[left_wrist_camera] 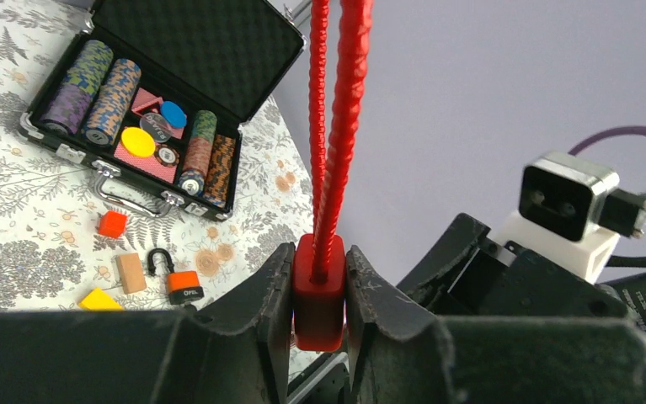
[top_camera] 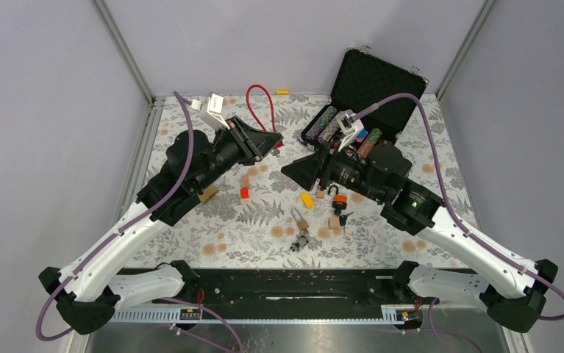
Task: Lock with the key
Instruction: Lock the lock.
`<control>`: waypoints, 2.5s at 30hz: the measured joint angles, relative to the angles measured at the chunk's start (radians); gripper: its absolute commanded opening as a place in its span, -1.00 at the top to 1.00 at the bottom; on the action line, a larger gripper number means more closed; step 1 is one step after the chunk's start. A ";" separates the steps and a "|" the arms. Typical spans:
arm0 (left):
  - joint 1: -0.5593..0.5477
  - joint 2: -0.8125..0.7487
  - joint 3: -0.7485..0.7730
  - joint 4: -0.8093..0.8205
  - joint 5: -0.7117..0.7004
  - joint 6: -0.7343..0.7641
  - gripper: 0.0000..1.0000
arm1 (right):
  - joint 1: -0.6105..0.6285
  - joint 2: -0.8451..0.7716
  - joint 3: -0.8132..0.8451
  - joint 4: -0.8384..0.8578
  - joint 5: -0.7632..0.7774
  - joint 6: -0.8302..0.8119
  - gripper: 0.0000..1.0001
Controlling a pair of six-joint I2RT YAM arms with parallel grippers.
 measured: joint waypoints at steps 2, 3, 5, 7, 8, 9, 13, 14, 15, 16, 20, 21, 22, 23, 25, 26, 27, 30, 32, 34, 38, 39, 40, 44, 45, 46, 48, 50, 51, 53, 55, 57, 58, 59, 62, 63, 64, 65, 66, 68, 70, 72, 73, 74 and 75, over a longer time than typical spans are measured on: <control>0.008 -0.003 0.000 0.000 -0.018 0.008 1.00 | 0.000 -0.021 -0.013 0.004 -0.016 -0.001 -0.51; 0.008 -0.006 0.000 0.000 -0.021 0.012 1.00 | 0.000 -0.029 -0.018 0.008 -0.024 0.000 -0.56; 0.008 -0.016 0.000 0.003 -0.020 0.015 1.00 | 0.000 -0.042 -0.021 0.017 -0.042 0.002 -0.64; 0.008 -0.029 -0.002 0.012 -0.013 0.016 1.00 | 0.000 -0.047 -0.021 0.039 -0.061 0.008 -0.67; 0.008 -0.039 -0.004 0.020 -0.009 0.017 1.00 | 0.000 -0.046 -0.021 0.052 -0.076 0.016 -0.67; 0.008 -0.045 -0.007 0.031 -0.001 0.018 1.00 | 0.000 -0.045 -0.021 0.059 -0.080 0.020 -0.67; 0.008 -0.068 -0.017 0.082 0.061 0.019 1.00 | 0.000 -0.024 -0.021 0.090 -0.108 0.046 -0.31; 0.008 -0.072 -0.019 0.095 0.079 0.019 1.00 | 0.000 -0.019 -0.021 0.095 -0.113 0.048 -0.16; 0.008 -0.075 -0.023 0.109 0.102 0.019 1.00 | 0.000 -0.011 -0.021 0.106 -0.121 0.056 -0.01; 0.008 -0.077 -0.025 0.125 0.124 0.019 1.00 | 0.000 -0.005 -0.021 0.115 -0.128 0.059 0.09; 0.008 -0.077 -0.033 0.173 0.195 0.018 1.00 | 0.000 0.016 -0.023 0.196 -0.169 0.082 -0.13; 0.008 -0.077 -0.036 0.183 0.210 0.018 1.00 | 0.000 0.019 -0.023 0.217 -0.177 0.089 -0.22; 0.008 -0.077 -0.038 0.190 0.222 0.014 1.00 | 0.000 0.020 -0.025 0.238 -0.185 0.094 -0.29; 0.008 -0.077 -0.042 0.202 0.235 0.014 1.00 | 0.000 0.020 -0.027 0.256 -0.191 0.096 -0.30; 0.008 -0.077 -0.045 0.216 0.259 0.011 1.00 | -0.001 0.020 -0.027 0.286 -0.201 0.102 -0.18; 0.008 -0.077 -0.048 0.225 0.266 0.010 1.00 | -0.001 0.021 -0.027 0.298 -0.206 0.103 -0.03; 0.008 -0.077 -0.049 0.233 0.275 0.008 1.00 | -0.001 0.021 -0.027 0.309 -0.209 0.106 0.08; 0.008 -0.077 -0.055 0.261 0.297 0.001 1.00 | -0.006 0.029 -0.028 0.338 -0.216 0.122 0.37; 0.008 -0.077 -0.058 0.279 0.306 -0.003 1.00 | -0.012 0.040 -0.035 0.376 -0.227 0.143 0.46; 0.008 -0.077 -0.060 0.291 0.313 -0.006 1.00 | -0.021 0.046 -0.058 0.417 -0.235 0.174 0.57; 0.009 -0.077 -0.082 0.321 0.313 -0.008 1.00 | -0.041 0.060 -0.108 0.529 -0.261 0.256 0.91; 0.009 -0.077 -0.089 0.332 0.312 -0.008 1.00 | -0.045 0.064 -0.116 0.549 -0.264 0.274 1.00; 0.011 -0.077 -0.096 0.342 0.311 -0.009 1.00 | -0.048 0.069 -0.121 0.565 -0.270 0.290 1.00; 0.014 -0.079 -0.121 0.390 0.308 -0.007 1.00 | -0.057 0.079 -0.134 0.608 -0.286 0.333 1.00; 0.014 -0.083 -0.127 0.401 0.308 -0.006 1.00 | -0.058 0.080 -0.135 0.614 -0.289 0.336 1.00; 0.014 -0.087 -0.134 0.410 0.308 -0.004 1.00 | -0.058 0.080 -0.138 0.620 -0.293 0.338 1.00; 0.012 -0.098 -0.142 0.408 0.309 0.008 1.00 | -0.060 0.080 -0.151 0.639 -0.314 0.338 1.00; 0.008 -0.106 -0.143 0.391 0.309 0.027 1.00 | -0.065 0.078 -0.165 0.657 -0.340 0.335 1.00; 0.006 -0.109 -0.143 0.385 0.309 0.035 1.00 | -0.071 0.075 -0.172 0.661 -0.358 0.332 1.00; 0.000 -0.115 -0.143 0.363 0.313 0.050 1.00 | -0.084 0.066 -0.185 0.666 -0.393 0.322 1.00; -0.005 -0.122 -0.142 0.332 0.316 0.065 1.00 | -0.099 0.058 -0.195 0.656 -0.437 0.296 1.00; -0.008 -0.126 -0.143 0.313 0.319 0.073 1.00 | -0.108 0.052 -0.195 0.633 -0.469 0.260 1.00; -0.009 -0.130 -0.143 0.298 0.320 0.077 1.00 | -0.111 0.048 -0.194 0.613 -0.482 0.235 1.00; -0.010 -0.133 -0.143 0.286 0.320 0.080 1.00 | -0.113 0.043 -0.193 0.589 -0.496 0.208 1.00; -0.013 -0.145 -0.150 0.269 0.323 0.089 1.00 | -0.114 0.036 -0.187 0.551 -0.525 0.150 1.00; -0.014 -0.149 -0.156 0.269 0.325 0.090 1.00 | -0.115 0.035 -0.185 0.541 -0.533 0.132 1.00; -0.015 -0.151 -0.158 0.263 0.327 0.092 1.00 | -0.116 0.035 -0.182 0.524 -0.546 0.111 1.00; -0.015 -0.151 -0.158 0.257 0.329 0.093 1.00 | -0.117 0.035 -0.180 0.513 -0.551 0.096 1.00; -0.015 -0.151 -0.158 0.246 0.331 0.095 1.00 | -0.118 0.034 -0.175 0.494 -0.555 0.077 1.00; -0.015 -0.151 -0.158 0.231 0.333 0.099 1.00 | -0.121 0.032 -0.167 0.459 -0.570 0.045 1.00; -0.016 -0.152 -0.158 0.212 0.335 0.108 1.00 | -0.123 0.031 -0.161 0.422 -0.578 0.016 1.00; -0.016 -0.153 -0.158 0.192 0.336 0.121 1.00 | -0.126 0.031 -0.144 0.369 -0.588 -0.019 1.00; -0.016 -0.156 -0.157 0.177 0.339 0.129 1.00 | -0.128 0.032 -0.134 0.339 -0.599 -0.036 1.00; -0.017 -0.159 -0.156 0.165 0.343 0.142 1.00 | -0.130 0.035 -0.123 0.309 -0.612 -0.054 1.00; -0.017 -0.161 -0.152 0.148 0.349 0.153 1.00 | -0.132 0.039 -0.113 0.286 -0.628 -0.069 1.00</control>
